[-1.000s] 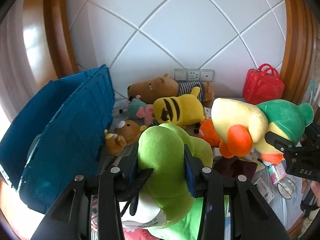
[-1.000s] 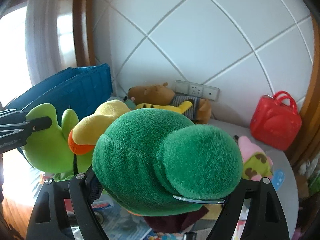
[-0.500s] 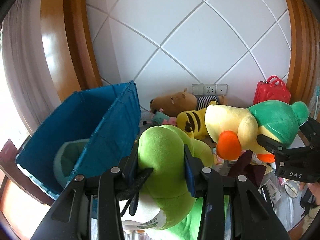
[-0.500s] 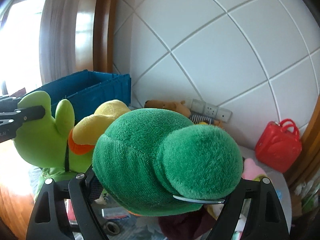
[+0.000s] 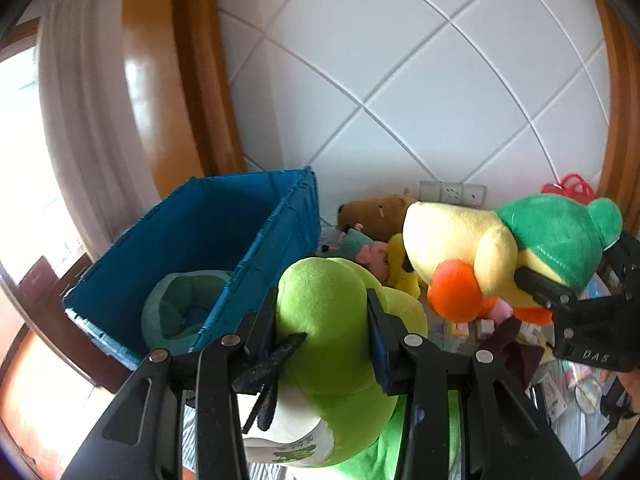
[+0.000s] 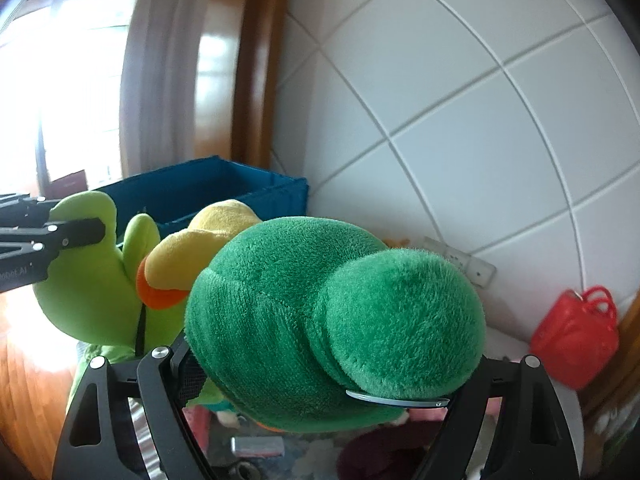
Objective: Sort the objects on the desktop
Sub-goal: 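Lift and carry the frog and duck plushes over the blue crate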
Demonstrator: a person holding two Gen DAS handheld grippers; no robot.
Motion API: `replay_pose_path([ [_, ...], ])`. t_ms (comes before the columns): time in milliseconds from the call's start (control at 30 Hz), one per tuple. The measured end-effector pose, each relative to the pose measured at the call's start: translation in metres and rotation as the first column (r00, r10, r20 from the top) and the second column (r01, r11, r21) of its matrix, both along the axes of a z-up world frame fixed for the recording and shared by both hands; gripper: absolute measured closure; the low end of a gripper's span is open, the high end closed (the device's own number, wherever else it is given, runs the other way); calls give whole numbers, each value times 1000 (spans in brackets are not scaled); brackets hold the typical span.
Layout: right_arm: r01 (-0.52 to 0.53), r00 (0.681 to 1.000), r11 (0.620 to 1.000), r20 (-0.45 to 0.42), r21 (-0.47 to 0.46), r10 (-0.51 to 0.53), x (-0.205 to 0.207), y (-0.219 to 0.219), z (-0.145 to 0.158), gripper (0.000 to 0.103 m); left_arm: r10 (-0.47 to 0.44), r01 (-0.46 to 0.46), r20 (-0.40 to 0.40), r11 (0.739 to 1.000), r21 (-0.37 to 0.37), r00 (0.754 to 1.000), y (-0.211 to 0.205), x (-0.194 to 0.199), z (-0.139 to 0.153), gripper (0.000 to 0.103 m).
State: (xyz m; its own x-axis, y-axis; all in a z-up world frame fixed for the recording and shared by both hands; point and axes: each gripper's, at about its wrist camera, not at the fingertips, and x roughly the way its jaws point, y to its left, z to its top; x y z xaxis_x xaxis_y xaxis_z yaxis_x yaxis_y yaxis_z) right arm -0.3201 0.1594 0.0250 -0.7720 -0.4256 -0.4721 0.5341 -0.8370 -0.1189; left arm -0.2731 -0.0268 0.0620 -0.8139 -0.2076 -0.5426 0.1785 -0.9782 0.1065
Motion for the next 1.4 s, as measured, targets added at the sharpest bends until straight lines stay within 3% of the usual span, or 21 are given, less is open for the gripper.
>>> replay_pose_path([
  [433, -159, 986, 986, -53, -47, 157, -8, -42, 40, 17, 172, -176, -74, 983, -45, 982, -34, -1, 75, 68],
  [733, -251, 964, 966, -106, -70, 243, -13, -92, 78, 17, 347, -361, -158, 930, -66, 924, -111, 2, 128, 68],
  [967, -293, 954, 954, -80, -66, 287, -27, -163, 70, 17, 401, -411, -123, 909, -74, 908, -190, -19, 110, 68],
  [1167, -256, 966, 966, -57, -33, 254, -40, -230, 51, 17, 351, -356, -83, 932, -65, 933, -262, -55, 82, 68],
  [1400, -121, 993, 993, -5, 1, 121, -80, -313, 35, 17, 210, -212, -30, 975, -67, 977, -347, -121, 59, 68],
])
